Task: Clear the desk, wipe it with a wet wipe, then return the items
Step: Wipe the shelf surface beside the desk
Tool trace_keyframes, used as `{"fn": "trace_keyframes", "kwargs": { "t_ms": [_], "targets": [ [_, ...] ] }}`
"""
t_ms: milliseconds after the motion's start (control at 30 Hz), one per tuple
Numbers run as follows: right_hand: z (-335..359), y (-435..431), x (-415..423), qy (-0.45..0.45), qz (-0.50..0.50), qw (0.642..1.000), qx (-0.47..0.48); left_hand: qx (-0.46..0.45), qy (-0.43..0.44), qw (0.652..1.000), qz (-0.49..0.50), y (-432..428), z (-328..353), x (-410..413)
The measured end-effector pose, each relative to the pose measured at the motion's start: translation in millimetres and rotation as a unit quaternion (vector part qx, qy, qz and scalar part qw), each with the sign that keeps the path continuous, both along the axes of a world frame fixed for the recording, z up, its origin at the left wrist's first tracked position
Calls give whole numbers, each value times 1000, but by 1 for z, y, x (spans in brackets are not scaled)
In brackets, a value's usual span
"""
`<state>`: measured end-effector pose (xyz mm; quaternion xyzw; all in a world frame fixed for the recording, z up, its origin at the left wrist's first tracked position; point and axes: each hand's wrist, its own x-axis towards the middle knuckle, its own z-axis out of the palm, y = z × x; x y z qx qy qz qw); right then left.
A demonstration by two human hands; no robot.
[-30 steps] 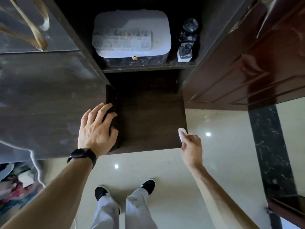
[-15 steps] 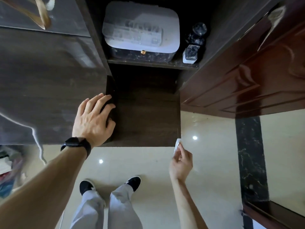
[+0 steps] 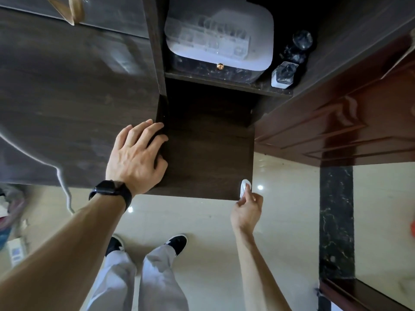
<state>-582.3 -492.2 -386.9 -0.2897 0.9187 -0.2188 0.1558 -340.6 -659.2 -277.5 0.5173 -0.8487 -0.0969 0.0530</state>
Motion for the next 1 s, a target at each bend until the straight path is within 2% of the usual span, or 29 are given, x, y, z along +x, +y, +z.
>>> {"fn": "trace_keyframes", "kwargs": {
  "t_ms": [133,267,433,567,700,800,1000],
  "targets": [
    [6,-4,-5,6,4,999,37,0,1,1000,-1,-1,1,-1],
    [7,30,10,16,-13,1000,21,11,-2,1000,2,-1,2,0],
    [6,-1,-9,16,-35,998,51,18,-9,1000,0,-3,2,0],
    [8,4,-17,30,-57,998,-11,15,-7,1000,-2,-3,0,0],
    [2,9,-20,66,32,997,-29,12,-5,1000,0,-3,0,0],
    [-1,-26,-31,90,98,991,-20,8,-3,1000,1,-3,1,0],
    [-12,-112,-46,117,129,985,-4,5,-12,1000,3,-3,0,-1]
  ]
}}
